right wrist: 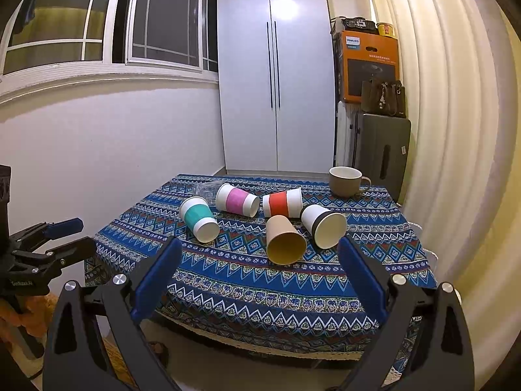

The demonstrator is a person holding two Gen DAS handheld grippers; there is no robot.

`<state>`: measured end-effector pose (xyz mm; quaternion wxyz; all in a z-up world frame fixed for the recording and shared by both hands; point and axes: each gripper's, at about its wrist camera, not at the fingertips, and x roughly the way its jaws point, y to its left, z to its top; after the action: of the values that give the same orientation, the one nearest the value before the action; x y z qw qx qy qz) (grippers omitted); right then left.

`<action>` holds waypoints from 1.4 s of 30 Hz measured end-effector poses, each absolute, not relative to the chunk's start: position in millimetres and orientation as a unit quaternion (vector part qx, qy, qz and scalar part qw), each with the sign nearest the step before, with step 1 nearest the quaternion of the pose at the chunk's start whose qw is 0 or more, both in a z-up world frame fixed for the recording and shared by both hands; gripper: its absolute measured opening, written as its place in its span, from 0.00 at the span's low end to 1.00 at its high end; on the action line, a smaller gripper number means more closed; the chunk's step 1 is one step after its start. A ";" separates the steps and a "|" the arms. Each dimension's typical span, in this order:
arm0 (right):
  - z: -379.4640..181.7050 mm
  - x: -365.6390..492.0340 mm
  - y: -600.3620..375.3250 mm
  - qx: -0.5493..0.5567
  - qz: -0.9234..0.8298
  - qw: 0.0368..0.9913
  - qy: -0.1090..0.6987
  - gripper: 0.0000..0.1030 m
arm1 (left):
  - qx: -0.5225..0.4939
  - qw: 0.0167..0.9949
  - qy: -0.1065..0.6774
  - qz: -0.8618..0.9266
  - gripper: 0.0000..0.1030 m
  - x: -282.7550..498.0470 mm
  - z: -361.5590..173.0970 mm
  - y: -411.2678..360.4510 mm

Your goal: Flip cup upright

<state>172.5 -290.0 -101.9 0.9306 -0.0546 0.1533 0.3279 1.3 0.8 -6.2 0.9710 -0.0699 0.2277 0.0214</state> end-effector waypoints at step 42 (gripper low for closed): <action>-123.2 262.5 -239.4 -0.081 0.362 0.865 0.339 0.92 | -0.126 0.939 0.319 0.026 0.86 56.6 -7.0 34.3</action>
<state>262.5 -239.4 -123.2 0.8645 -0.0806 0.3393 0.3619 56.6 34.3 -7.0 0.9390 -0.1264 0.3187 0.0260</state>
